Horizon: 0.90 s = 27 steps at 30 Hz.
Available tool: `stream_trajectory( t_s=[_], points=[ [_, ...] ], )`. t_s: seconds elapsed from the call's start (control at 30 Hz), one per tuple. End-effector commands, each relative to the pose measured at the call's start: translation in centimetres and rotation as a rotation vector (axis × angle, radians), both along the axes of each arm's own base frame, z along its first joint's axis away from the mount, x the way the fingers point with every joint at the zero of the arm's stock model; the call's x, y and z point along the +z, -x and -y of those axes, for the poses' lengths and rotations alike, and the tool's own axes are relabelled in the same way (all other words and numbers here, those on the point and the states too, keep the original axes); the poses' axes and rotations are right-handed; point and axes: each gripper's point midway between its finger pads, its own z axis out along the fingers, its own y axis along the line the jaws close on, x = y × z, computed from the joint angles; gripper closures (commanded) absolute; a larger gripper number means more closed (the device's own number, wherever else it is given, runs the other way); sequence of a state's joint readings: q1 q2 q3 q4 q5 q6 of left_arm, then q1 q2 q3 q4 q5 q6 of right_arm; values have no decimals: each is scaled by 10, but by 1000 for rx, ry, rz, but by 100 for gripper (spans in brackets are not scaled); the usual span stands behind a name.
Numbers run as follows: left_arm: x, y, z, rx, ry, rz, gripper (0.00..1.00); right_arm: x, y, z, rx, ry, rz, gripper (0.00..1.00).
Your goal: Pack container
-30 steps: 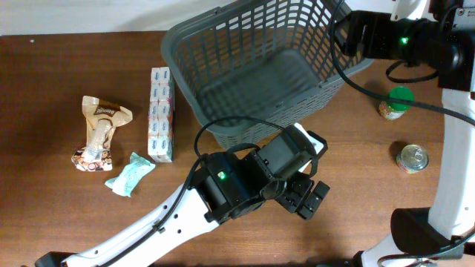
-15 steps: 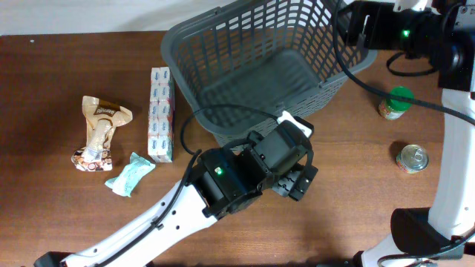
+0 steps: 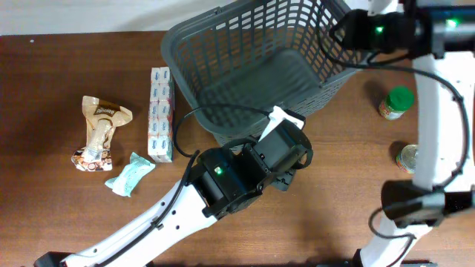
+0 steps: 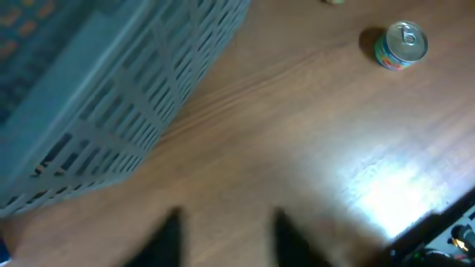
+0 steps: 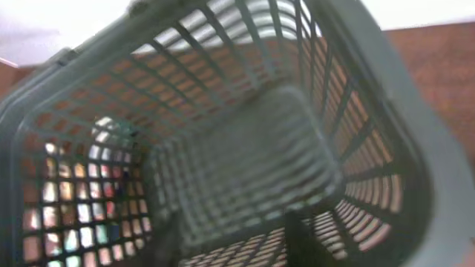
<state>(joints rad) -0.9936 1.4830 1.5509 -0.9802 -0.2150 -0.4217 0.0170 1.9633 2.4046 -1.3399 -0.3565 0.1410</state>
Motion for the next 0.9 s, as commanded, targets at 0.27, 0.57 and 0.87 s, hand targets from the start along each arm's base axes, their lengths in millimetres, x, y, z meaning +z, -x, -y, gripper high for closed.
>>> stream_trajectory(
  t_s=[0.27, 0.57, 0.87],
  points=[
    [35, -26, -13, 116, 4, 157, 98, -18, 3, 34, -182, 143, -74, 96],
    [40, -35, -23, 169, -24, 212, 98, -28, 13, 55, -216, 277, -121, 96],
    [34, -24, -9, 114, 32, 136, 98, -33, 11, 56, -216, 282, -134, 96]
  ],
)
